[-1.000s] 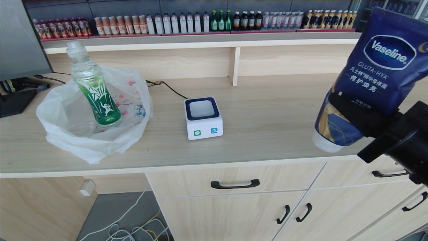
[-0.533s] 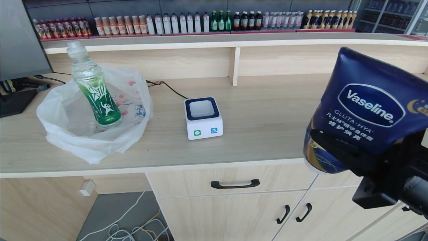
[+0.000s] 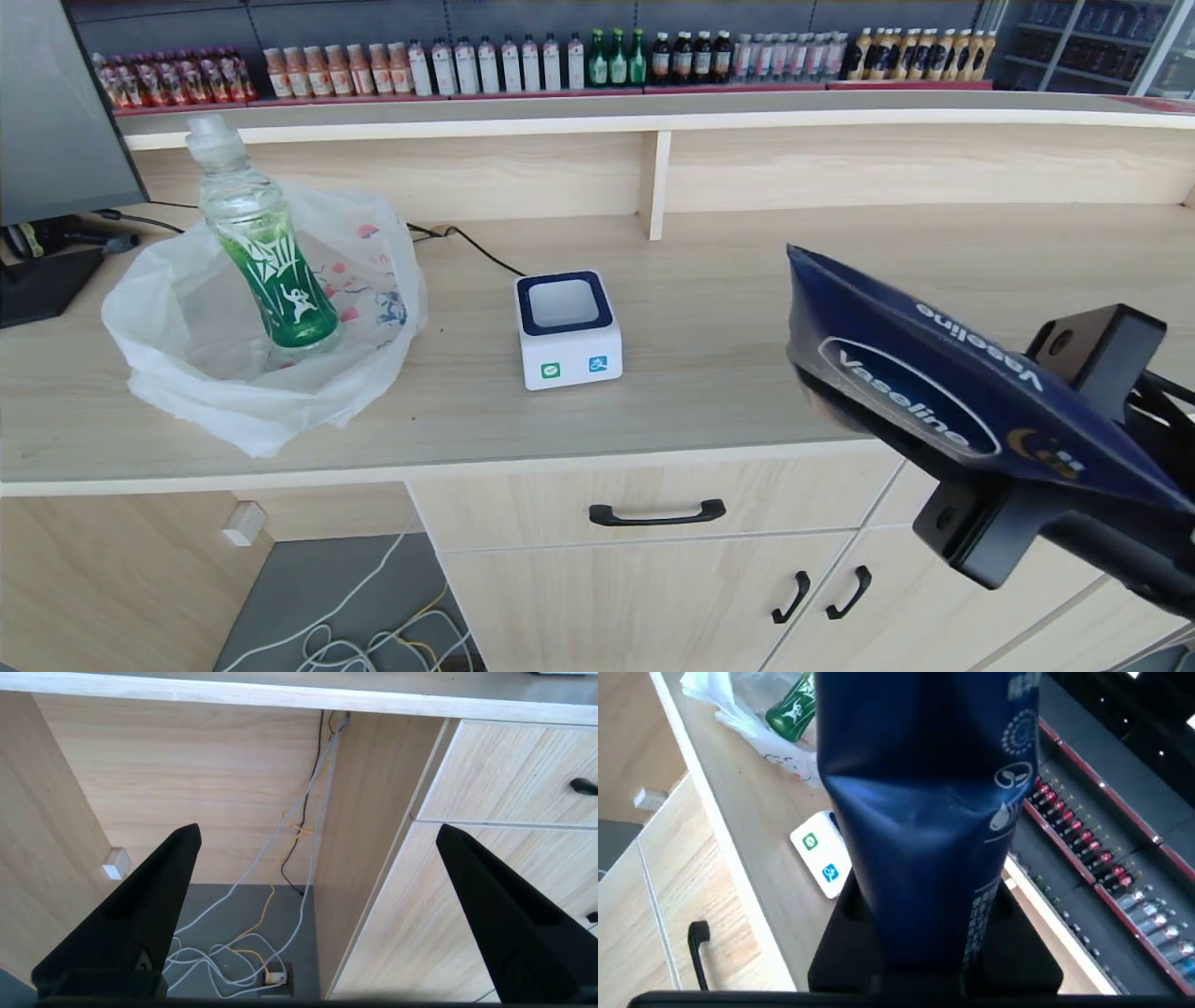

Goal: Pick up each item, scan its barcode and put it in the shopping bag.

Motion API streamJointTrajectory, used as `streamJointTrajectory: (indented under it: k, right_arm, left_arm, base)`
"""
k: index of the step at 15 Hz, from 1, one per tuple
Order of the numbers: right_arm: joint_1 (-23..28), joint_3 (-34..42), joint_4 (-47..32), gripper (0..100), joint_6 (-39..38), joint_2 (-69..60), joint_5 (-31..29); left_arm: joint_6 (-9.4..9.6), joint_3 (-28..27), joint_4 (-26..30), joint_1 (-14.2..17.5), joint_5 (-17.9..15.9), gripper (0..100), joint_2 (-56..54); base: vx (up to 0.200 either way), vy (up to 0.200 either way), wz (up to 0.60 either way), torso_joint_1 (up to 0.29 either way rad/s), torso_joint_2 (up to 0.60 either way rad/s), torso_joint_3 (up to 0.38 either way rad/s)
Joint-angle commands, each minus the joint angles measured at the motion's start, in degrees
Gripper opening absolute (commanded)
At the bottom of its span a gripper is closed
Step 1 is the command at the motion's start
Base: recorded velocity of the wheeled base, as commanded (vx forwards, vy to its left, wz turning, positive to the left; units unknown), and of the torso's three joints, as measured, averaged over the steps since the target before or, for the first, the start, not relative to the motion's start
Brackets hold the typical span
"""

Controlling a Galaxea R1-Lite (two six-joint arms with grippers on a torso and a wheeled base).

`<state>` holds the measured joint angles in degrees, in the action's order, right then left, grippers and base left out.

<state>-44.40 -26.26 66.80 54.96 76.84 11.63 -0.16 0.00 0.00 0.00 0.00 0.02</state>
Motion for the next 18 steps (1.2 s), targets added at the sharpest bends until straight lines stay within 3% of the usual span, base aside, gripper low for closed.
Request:
streamJointTrajectory:
  k: [1,4,7,13,15,18]
  right_arm:
    - [-4.3,-1.2,0.4,0,4.6,1.4,0.1]
    - [-11.9,-0.4,0.8,0,16.2,1.8,0.0]
    - [-12.6,2.4,6.3,0,30.3,2.3,-0.1]
    - [-14.0,1.4,22.8,0,36.1,16.3,-0.4]
    - [-18.0,0.2,23.2,0,36.7,18.0,-6.0]
    - [-21.3,-1.4,23.2,0,41.8,18.2,-8.0]
  left_arm:
    - [-0.02,0.0,0.0,0.0,0.0,100,0.0]
    - [-0.02,0.0,0.0,0.0,0.0,100,0.0]
    - [-0.02,0.0,0.0,0.0,0.0,100,0.0]
    - [-0.02,0.0,0.0,0.0,0.0,100,0.0]
    - [-0.02,0.0,0.0,-0.1,0.0,100,0.0]
    - [-0.02,0.0,0.0,-0.1,0.0,100,0.0]
  base:
    - [0.0,0.0,0.0,0.0,0.0,0.0]
    - [0.0,0.0,0.0,0.0,0.0,0.0]
    - [0.0,0.0,0.0,0.0,0.0,0.0]
    - [0.0,0.0,0.0,0.0,0.0,0.0]
    - [0.0,0.0,0.0,0.0,0.0,0.0]
    - [0.0,0.0,0.0,0.0,0.0,0.0]
